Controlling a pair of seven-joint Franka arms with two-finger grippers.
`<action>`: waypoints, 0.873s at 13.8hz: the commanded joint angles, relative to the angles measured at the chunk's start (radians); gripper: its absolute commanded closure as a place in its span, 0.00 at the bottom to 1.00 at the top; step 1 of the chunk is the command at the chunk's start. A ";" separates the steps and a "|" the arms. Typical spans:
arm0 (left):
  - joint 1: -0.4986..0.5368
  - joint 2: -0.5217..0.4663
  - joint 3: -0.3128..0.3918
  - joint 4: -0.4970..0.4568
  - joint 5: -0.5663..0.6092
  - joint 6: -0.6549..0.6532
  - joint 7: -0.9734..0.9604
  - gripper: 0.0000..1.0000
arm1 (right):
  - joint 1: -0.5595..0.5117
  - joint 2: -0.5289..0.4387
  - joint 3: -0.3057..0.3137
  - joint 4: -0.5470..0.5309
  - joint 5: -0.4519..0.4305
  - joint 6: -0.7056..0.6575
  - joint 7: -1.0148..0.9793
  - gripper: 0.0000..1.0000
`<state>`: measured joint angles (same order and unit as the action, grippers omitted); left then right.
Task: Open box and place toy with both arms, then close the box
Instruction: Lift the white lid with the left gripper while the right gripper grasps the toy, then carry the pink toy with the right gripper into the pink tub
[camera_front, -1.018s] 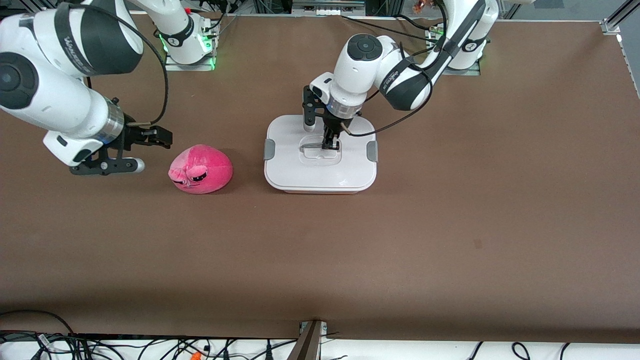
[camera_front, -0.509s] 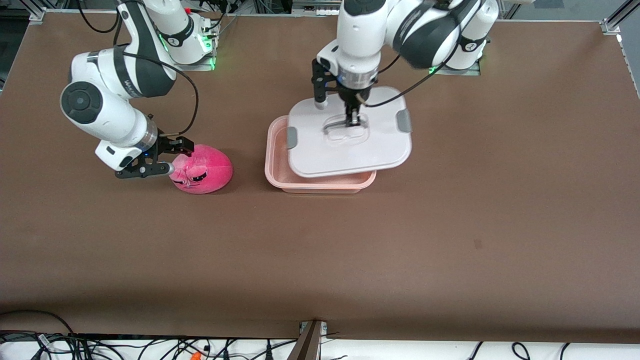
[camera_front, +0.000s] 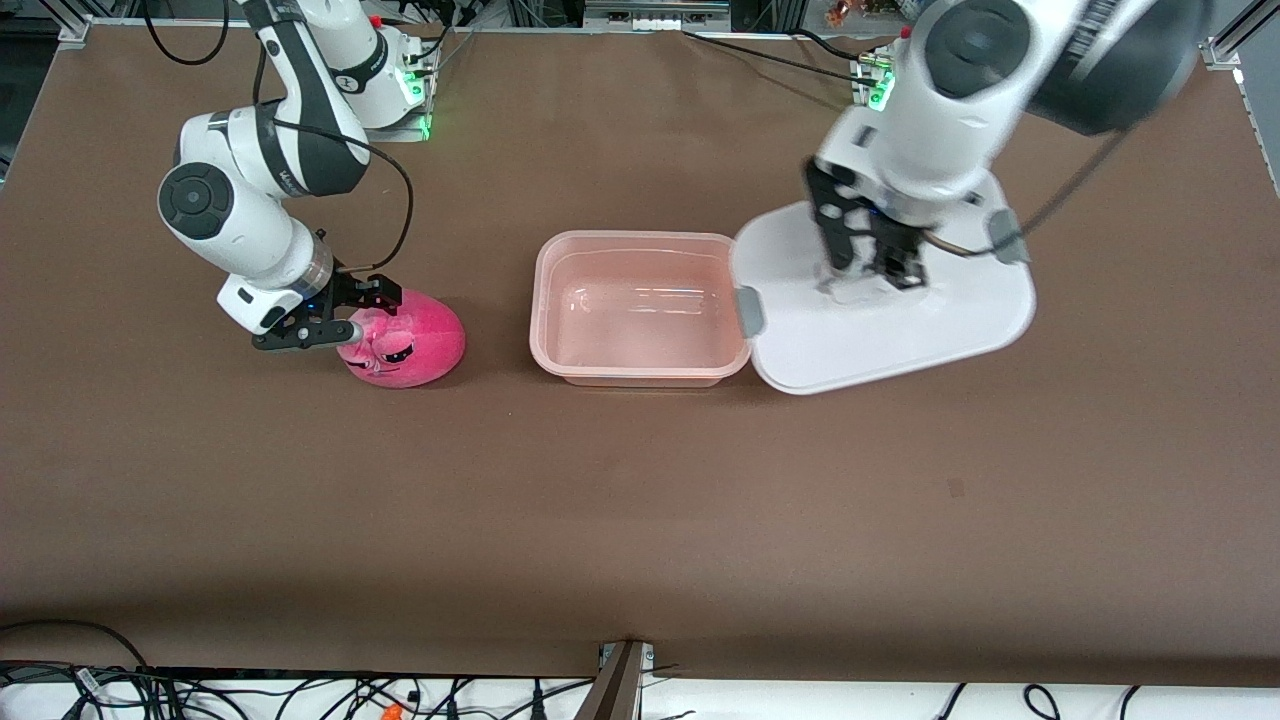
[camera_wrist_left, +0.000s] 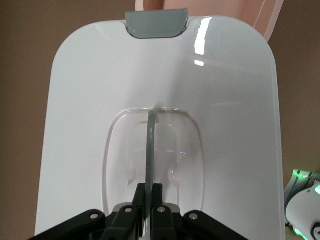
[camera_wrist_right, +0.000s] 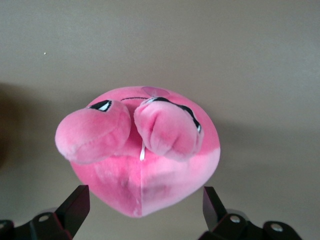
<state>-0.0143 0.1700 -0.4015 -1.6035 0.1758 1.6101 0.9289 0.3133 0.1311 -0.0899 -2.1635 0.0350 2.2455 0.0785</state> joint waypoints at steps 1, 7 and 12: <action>0.149 0.065 -0.016 0.040 -0.008 -0.019 0.135 1.00 | -0.002 0.015 0.007 -0.051 0.022 0.101 -0.016 0.00; 0.312 0.164 -0.011 0.109 0.102 -0.016 0.323 1.00 | 0.001 0.044 0.016 -0.070 0.020 0.155 -0.019 0.86; 0.316 0.195 -0.013 0.123 0.097 -0.016 0.323 1.00 | 0.003 0.035 0.015 -0.012 0.016 0.072 -0.263 1.00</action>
<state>0.3003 0.3529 -0.4017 -1.5160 0.2642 1.6107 1.2316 0.3159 0.1823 -0.0748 -2.2018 0.0348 2.3505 -0.0265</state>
